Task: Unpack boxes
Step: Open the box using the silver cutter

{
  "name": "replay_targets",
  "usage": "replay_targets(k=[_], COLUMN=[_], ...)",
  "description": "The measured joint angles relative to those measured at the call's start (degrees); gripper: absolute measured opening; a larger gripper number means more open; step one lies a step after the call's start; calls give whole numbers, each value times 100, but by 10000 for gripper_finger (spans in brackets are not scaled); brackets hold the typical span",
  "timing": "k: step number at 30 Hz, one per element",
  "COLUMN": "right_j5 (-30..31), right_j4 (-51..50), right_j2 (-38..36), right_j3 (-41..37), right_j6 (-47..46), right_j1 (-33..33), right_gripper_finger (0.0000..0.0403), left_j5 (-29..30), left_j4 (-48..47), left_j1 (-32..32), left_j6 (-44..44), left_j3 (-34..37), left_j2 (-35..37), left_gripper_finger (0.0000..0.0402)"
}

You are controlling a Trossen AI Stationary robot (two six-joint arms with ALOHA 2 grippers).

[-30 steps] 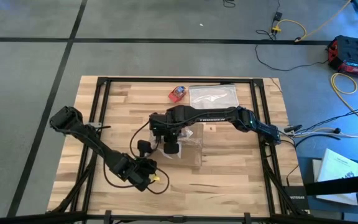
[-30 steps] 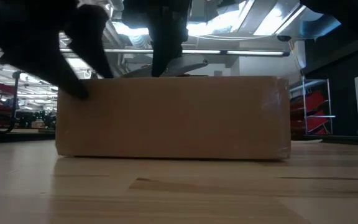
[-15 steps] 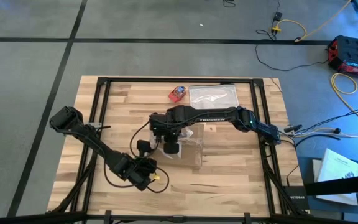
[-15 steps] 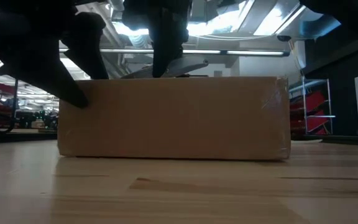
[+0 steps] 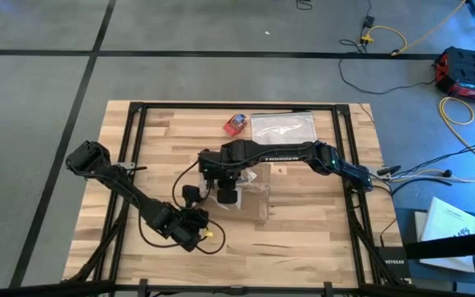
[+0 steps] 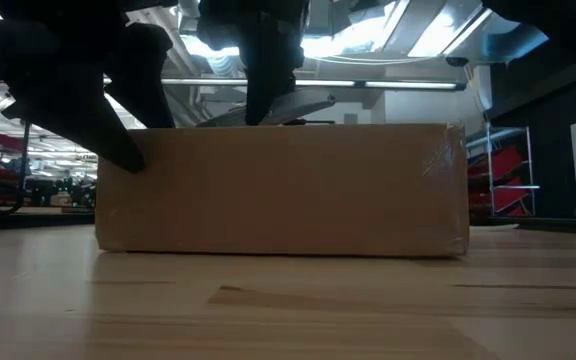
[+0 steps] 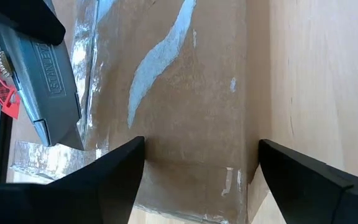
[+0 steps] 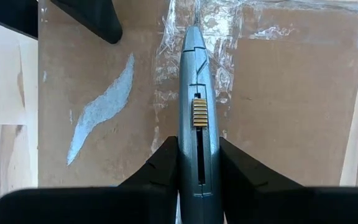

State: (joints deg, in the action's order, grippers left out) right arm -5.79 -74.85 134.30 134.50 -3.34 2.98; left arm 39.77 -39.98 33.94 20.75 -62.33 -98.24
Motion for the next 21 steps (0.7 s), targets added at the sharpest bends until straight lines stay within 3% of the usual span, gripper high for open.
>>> replay_targets(k=[14, 21], right_j5=[336, 607], right_j4=[-90, -664], right_j2=[-177, -267], right_j3=[50, 52], right_j6=[-164, -781], right_j1=[9, 45], right_gripper_finger=[63, 63], left_j5=[-20, -35], left_j4=[12, 14], left_j1=[-5, -5], left_j6=[137, 166], left_j3=[2, 2], left_j2=[-7, -9], left_gripper_finger=[280, 280])
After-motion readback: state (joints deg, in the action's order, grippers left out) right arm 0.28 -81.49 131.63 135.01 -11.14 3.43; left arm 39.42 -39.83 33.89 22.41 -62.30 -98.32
